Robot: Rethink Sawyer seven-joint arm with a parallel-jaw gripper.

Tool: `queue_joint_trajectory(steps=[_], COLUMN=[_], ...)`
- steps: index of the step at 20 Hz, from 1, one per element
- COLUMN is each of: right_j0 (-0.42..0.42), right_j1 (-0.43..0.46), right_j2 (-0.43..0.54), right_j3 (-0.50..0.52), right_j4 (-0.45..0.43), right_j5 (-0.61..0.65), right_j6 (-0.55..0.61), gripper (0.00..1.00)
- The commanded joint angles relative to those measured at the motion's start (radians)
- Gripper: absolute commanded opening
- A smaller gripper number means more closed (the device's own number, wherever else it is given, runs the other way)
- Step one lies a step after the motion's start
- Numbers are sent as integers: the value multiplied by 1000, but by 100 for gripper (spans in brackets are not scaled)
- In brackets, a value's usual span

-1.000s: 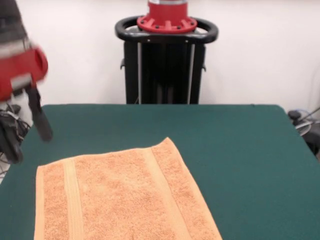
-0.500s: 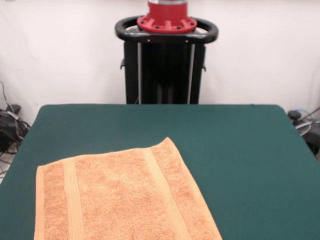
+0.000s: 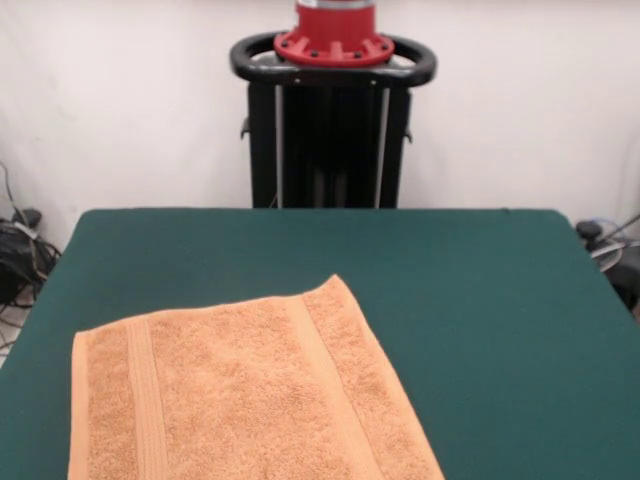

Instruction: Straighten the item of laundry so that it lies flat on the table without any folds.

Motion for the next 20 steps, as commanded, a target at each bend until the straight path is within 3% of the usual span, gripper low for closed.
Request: queue_joint_trajectory(steps=[1, 12, 17, 20], right_j0=[45, 58, 77, 110], right_j1=[-49, -65, -66, -84], right_j2=[-148, -196, -252, -308], right_j3=[247, 393, 400, 393], right_j4=[61, 160, 245, 253], right_j5=[-124, -343, -447, -472], right_j6=[307, 467, 589, 630], gripper=[100, 100, 100, 100])
